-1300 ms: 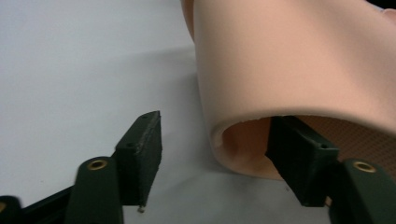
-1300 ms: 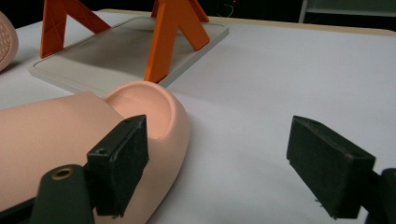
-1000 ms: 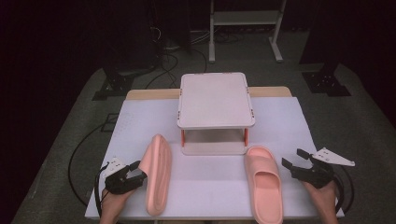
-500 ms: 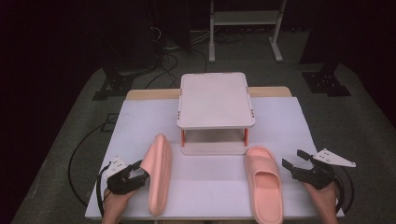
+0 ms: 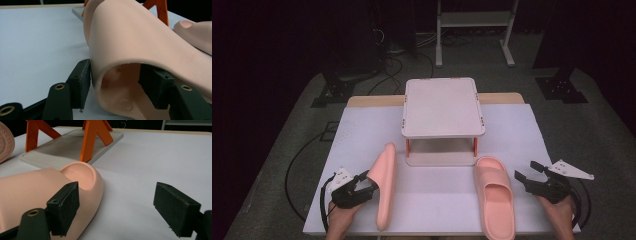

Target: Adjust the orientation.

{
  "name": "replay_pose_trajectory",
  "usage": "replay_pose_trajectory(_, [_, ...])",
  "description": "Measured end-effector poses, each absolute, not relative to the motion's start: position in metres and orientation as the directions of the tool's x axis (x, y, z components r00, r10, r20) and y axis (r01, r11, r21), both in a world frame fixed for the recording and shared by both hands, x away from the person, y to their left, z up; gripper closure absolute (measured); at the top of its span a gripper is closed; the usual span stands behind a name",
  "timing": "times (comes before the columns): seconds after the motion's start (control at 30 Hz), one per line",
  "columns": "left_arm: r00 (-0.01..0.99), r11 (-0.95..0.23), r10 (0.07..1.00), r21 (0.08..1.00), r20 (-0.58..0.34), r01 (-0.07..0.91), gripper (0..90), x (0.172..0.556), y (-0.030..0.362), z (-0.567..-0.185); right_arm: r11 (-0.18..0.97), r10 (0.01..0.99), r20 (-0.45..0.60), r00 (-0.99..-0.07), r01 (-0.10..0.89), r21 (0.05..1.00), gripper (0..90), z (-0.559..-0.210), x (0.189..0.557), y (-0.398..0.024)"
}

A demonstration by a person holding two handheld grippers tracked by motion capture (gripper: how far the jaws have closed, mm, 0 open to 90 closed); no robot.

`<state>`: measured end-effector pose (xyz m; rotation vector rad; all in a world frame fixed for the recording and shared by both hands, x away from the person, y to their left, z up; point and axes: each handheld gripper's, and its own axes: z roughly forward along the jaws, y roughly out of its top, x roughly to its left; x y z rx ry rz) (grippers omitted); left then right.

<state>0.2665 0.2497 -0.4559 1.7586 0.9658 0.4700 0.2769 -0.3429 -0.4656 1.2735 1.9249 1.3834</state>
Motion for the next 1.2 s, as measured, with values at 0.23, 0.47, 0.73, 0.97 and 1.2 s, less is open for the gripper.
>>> replay_pose_trajectory(0.23, [0.604, -0.147, 0.787, 0.915, -0.123, 0.377, 41.4, 0.267, 0.244, -0.455, 0.068, 0.867, 0.154, -0.475, 0.418, 0.906, 20.2, -0.466, 0.275, -0.344])
replay_pose_trajectory(0.47, [0.602, -0.146, 0.791, 0.922, -0.108, 0.358, 40.7, 0.268, 0.237, -0.452, 0.062, 0.865, 0.162, -0.476, 0.421, 0.905, 20.2, -0.466, 0.272, -0.344])
replay_pose_trajectory(0.73, [0.627, -0.184, 0.774, 0.919, -0.083, 0.348, 38.6, 0.277, 0.209, -0.45, 0.081, 0.856, 0.147, -0.495, 0.41, 0.909, 20.2, -0.461, 0.262, -0.343])
replay_pose_trajectory(0.97, [0.65, -0.223, 0.756, 0.907, -0.07, 0.357, 34.6, 0.279, 0.194, -0.455, 0.077, 0.841, 0.16, -0.517, 0.406, 0.91, 20.0, -0.46, 0.251, -0.343])
replay_pose_trajectory(1.2, [0.648, -0.253, 0.76, 0.896, -0.049, 0.365, 32.1, 0.278, 0.191, -0.46, 0.087, 0.819, 0.164, -0.549, 0.402, 0.911, 19.4, -0.46, 0.238, -0.338])
